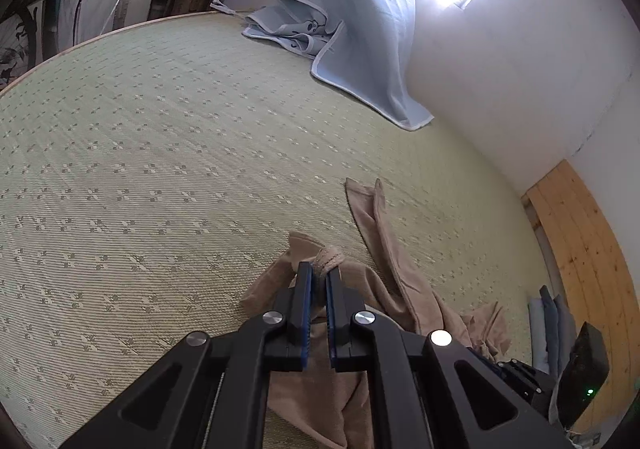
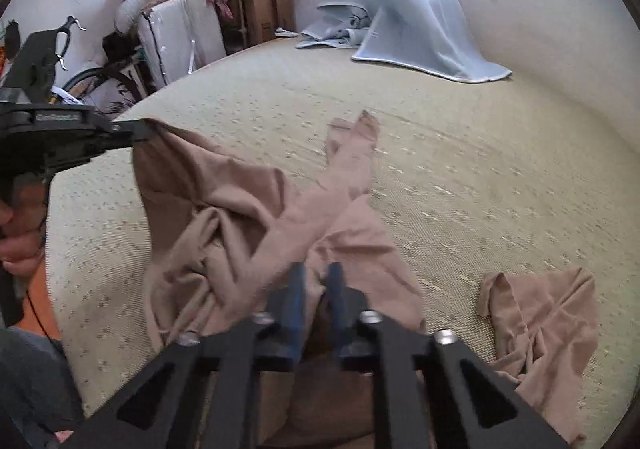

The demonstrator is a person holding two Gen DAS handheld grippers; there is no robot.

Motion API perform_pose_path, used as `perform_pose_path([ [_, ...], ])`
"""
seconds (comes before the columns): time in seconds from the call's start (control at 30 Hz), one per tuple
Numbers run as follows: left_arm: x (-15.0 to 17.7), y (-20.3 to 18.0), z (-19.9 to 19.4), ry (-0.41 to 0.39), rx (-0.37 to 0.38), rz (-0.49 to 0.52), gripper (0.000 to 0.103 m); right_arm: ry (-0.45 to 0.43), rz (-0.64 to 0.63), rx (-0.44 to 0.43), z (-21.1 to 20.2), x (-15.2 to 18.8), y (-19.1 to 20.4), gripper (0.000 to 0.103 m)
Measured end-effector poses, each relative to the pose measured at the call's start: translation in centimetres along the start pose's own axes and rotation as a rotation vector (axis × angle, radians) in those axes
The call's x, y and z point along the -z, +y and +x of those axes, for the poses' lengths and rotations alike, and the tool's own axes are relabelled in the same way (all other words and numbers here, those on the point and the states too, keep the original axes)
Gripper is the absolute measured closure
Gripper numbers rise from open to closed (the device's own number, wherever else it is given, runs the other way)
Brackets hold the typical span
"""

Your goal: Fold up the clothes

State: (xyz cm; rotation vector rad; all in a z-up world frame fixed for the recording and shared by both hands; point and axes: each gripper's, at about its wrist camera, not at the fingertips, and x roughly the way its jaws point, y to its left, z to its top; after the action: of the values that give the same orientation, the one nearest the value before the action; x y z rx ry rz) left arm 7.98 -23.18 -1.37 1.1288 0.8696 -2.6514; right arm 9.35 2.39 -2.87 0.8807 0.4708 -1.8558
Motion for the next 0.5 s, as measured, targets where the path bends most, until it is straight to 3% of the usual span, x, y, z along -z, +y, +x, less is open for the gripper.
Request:
perform_pose_path([
  [0.5,0.1,-0.2,0.1,-0.016,-0.021,-0.047,0.098,-0.299,0.282,0.166,-10.3,0.1,-8.8,0.1],
])
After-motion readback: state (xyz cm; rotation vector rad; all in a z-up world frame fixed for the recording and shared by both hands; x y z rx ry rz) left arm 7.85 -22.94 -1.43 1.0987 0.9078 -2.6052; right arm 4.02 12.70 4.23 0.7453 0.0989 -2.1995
